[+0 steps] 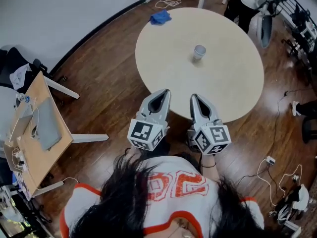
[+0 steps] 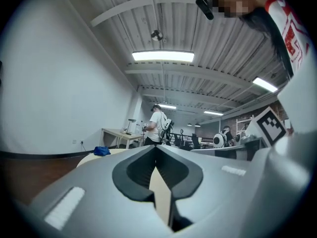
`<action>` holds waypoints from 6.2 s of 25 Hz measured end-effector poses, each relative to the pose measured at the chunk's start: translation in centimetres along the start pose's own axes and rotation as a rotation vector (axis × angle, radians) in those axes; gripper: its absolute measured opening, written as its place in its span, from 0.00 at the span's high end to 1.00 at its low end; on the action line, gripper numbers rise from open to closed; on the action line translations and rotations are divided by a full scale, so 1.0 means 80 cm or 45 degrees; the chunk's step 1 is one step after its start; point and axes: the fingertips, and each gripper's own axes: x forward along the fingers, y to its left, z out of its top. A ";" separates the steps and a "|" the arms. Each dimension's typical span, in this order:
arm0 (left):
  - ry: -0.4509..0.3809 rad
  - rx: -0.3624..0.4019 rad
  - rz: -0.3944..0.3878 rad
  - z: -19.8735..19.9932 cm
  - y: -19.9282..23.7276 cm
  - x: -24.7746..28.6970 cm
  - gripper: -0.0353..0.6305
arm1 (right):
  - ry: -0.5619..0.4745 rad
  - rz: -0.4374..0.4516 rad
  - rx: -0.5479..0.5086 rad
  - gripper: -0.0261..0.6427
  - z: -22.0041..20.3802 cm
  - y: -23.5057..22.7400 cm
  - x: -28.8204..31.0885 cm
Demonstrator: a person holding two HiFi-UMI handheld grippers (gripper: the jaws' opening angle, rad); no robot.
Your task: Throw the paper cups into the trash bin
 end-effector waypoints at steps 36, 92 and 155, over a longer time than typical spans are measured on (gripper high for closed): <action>0.110 -0.062 -0.012 -0.029 0.036 0.129 0.95 | 0.271 -0.054 -0.166 0.96 -0.018 -0.152 0.124; 0.164 -0.095 0.127 -0.046 0.088 0.116 0.95 | 0.771 -0.062 -0.498 0.92 -0.108 -0.250 0.232; 0.354 -0.077 -0.271 -0.136 -0.241 -0.021 0.95 | 0.653 -0.522 0.044 0.92 -0.263 -0.180 -0.306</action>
